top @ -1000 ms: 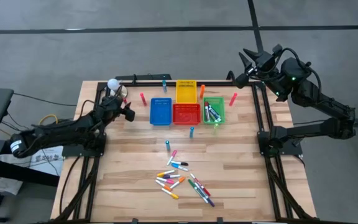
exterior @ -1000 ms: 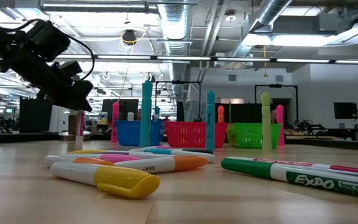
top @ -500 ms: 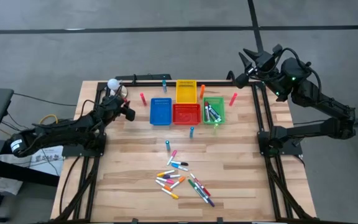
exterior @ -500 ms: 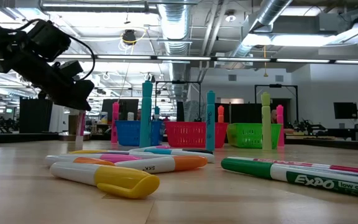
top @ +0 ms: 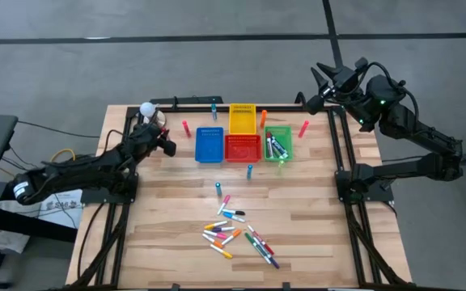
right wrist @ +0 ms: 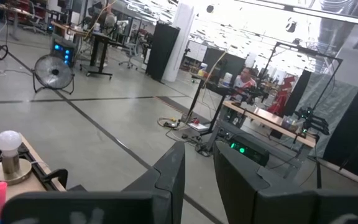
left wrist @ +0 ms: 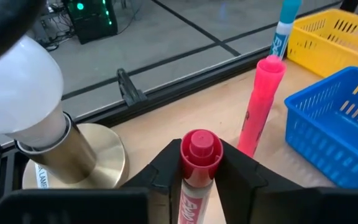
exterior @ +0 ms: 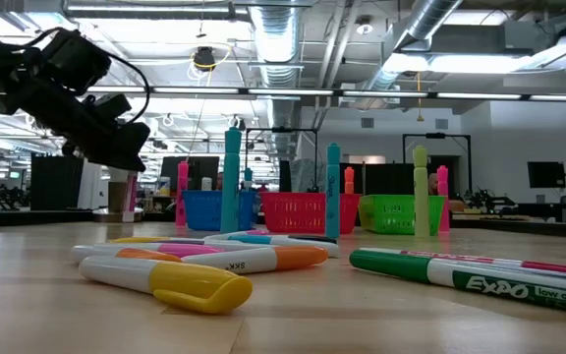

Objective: Pick & Place Markers
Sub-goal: Put the large pink marker pen into the green bin

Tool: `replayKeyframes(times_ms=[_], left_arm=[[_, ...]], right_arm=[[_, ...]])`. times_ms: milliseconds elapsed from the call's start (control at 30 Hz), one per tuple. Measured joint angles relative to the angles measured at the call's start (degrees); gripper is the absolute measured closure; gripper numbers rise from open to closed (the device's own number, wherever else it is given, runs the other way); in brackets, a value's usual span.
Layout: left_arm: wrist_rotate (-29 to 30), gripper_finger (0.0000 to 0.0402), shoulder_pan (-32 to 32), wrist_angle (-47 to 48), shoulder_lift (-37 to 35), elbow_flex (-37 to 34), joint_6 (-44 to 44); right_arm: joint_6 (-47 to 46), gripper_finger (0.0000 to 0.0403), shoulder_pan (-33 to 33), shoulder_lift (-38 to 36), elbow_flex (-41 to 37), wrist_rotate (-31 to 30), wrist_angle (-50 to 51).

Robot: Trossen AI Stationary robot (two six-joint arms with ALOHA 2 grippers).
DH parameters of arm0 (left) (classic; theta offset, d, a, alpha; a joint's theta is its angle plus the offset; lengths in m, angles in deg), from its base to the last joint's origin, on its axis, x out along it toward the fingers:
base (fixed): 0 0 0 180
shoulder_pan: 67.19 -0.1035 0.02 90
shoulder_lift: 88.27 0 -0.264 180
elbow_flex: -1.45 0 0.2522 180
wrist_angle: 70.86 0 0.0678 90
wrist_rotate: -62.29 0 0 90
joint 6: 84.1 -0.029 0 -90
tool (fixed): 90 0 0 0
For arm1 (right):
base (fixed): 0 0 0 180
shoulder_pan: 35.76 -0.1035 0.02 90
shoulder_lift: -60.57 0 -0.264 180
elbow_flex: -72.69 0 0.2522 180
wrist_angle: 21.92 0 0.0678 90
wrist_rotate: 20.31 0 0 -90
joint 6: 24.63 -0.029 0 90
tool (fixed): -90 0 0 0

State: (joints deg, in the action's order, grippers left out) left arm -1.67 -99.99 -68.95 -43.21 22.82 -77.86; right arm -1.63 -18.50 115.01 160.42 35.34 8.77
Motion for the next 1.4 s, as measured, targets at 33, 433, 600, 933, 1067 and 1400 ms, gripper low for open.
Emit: replayKeyframes(times_ms=[33,433,600,933,1067,1400], left_arm=[[0.00,0.0327,0.20,-0.06,-0.43,0.00,0.12],[0.02,0.0327,5.82,1.06,-8.45,1.72,0.19],[0.27,0.0327,9.79,10.52,-11.01,5.05,2.44],[0.40,0.0327,18.38,19.22,-12.78,13.02,6.19],[0.48,0.0327,19.79,19.21,-12.77,16.77,6.22],[0.46,0.0326,20.76,17.12,-11.72,26.19,5.60]], right_arm=[[0.02,0.0329,0.02,0.00,0.00,-0.02,0.00],[0.00,0.0329,0.02,0.00,0.00,0.43,0.04],[-0.02,0.0329,0.00,-0.02,0.00,3.55,0.06],[-0.07,0.0329,0.00,-0.02,0.00,6.31,0.23],[-0.41,0.0329,-0.01,-0.02,-0.02,10.06,0.26],[-9.42,0.0329,0.00,0.00,0.00,12.55,-0.21]])
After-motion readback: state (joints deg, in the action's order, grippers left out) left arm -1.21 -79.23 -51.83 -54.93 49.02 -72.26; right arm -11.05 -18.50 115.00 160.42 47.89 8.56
